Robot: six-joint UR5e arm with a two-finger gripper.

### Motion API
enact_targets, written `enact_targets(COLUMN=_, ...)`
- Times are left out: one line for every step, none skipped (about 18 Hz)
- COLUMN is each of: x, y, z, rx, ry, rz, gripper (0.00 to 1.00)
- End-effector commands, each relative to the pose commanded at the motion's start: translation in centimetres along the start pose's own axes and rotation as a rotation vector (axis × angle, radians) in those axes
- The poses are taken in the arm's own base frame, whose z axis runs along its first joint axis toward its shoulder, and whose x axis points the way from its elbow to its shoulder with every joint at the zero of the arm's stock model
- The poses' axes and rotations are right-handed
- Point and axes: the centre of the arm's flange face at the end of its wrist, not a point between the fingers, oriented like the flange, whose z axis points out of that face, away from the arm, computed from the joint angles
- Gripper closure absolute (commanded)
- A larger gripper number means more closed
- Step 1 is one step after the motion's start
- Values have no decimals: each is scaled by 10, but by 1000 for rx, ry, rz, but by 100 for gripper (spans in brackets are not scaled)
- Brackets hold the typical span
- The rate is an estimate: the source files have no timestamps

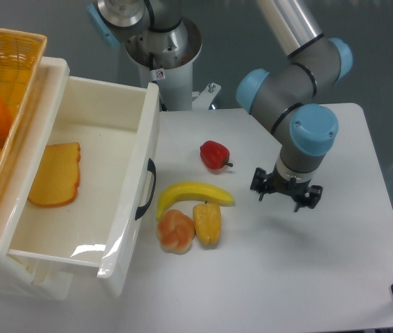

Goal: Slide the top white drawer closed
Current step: 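Move the gripper toward the open white drawer's front edge, then lower the gripper against the drawer front beside its black handle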

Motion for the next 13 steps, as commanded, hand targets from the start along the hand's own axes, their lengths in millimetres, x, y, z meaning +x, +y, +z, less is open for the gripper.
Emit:
enact_targets(x=12, y=-4, z=-5, rx=-2, ry=11, rz=-37, gripper=93)
enact_targets(x=26, y=-9, z=-9, rx=-11, ry=22, rz=-77, gripper=98)
enact_targets(x=37, y=-13, z=-9, rx=-12, ry=44, rz=-101, gripper=100)
enact_targets(x=48, y=-18, z=-8, rx=4, ry=89, rz=-102, gripper=100)
enact_targets(x=62, y=-24, z=-9, rx=27, ry=151, rz=-104, gripper=100)
enact_targets(x=72, y=-28, z=-11, rx=41, ry=207, rz=-113, gripper=100)
enact_targets(x=79, y=-30, z=-11, rx=43, ry=248, rz=-129, gripper=100)
enact_targets(x=85, y=-33, z=-14, rx=60, ry=282, rz=-154, gripper=100)
enact_targets(x=92, y=-36, z=-21, rx=80, ry=303, rz=-176, gripper=100)
enact_targets(x=95, y=-37, z=-24, rx=82, ry=320, rz=-193, gripper=100)
enact_targets(x=98, y=-35, z=-30, rx=75, ry=330, rz=-204, gripper=100)
enact_targets(x=102, y=-35, z=-32, rx=66, ry=348, rz=-209, gripper=100)
enact_targets(x=105, y=-35, z=-33, rx=53, ry=368, rz=-215, gripper=100)
